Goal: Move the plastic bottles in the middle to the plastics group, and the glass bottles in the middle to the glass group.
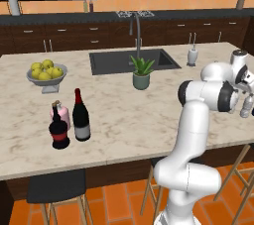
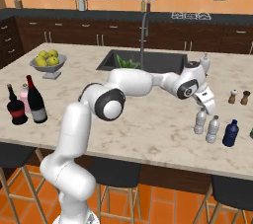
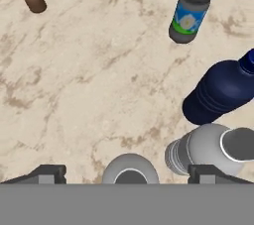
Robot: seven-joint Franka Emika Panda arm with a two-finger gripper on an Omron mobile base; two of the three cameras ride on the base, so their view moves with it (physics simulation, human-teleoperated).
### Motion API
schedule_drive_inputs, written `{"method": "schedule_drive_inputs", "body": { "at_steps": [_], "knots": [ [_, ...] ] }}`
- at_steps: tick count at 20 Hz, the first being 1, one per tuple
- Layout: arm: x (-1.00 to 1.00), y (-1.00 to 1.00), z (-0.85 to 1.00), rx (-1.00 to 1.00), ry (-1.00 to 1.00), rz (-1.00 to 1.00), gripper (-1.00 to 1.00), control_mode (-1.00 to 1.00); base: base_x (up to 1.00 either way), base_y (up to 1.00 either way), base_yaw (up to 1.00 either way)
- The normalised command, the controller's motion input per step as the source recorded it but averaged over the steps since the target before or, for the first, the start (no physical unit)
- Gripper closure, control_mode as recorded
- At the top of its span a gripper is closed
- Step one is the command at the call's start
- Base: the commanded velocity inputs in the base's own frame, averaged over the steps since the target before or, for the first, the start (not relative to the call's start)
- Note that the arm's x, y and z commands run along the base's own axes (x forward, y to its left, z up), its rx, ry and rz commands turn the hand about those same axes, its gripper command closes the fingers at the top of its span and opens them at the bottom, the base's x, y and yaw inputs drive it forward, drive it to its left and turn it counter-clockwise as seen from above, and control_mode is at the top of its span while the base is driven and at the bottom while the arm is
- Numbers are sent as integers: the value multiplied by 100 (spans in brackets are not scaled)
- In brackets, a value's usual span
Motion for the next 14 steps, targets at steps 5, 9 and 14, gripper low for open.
{"method": "schedule_drive_inputs", "body": {
  "at_steps": [5, 9, 14],
  "knots": [
    [-13, 2, 50, 0, 0, 0, -100, -100, 0, 0, 0],
    [-39, 49, 21, 0, -2, 18, -100, -100, 0, 0, 0],
    [-40, 68, 16, 0, -2, 25, -100, -100, 0, 0, 0]
  ]
}}
